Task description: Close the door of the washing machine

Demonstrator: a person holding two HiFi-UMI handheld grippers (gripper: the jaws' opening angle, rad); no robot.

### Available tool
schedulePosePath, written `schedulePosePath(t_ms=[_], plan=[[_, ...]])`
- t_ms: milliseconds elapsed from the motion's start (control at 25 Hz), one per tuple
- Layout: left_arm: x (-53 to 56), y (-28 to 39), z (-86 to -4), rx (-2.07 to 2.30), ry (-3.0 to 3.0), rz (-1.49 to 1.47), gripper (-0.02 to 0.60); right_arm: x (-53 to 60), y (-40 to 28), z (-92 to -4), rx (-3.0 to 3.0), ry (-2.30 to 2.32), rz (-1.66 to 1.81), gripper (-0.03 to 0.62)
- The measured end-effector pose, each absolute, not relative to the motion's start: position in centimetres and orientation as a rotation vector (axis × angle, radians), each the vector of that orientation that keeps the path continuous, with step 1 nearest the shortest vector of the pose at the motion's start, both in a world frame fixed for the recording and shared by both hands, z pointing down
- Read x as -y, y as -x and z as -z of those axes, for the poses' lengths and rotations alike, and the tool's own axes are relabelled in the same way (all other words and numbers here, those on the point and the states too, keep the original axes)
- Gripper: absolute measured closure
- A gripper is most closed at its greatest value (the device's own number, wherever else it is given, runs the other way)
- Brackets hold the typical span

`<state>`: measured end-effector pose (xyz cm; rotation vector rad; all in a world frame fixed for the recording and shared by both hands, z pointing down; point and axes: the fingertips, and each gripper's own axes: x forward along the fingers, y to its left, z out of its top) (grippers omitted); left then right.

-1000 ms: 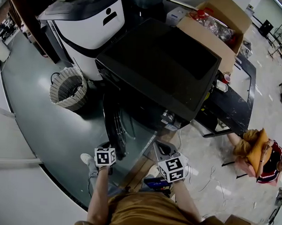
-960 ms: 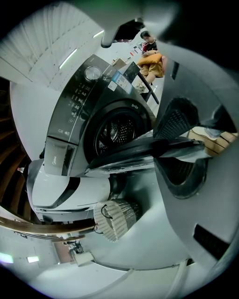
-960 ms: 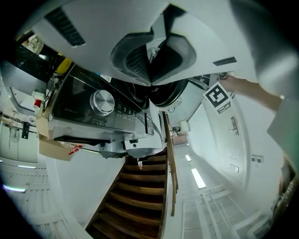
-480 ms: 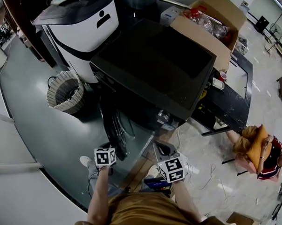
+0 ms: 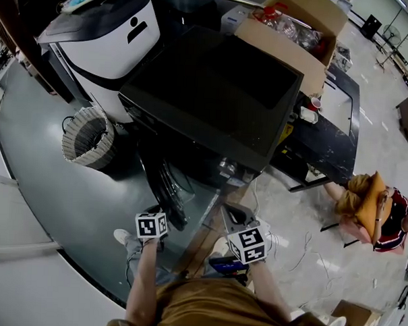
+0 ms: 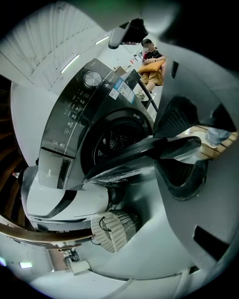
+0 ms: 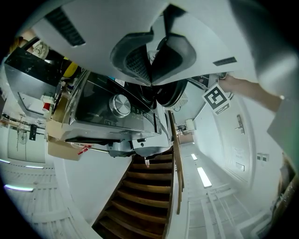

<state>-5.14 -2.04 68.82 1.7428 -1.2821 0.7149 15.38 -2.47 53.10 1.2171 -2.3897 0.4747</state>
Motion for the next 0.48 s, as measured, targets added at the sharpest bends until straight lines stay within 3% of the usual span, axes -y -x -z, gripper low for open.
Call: schedulePosePath(t_ms=[480], plan=[[3.7, 2.1, -68.9, 1.222, -1.787, -0.709, 0.414, 3.3, -17.7, -53.0, 2.369, -1.282, -0.48, 0.582]])
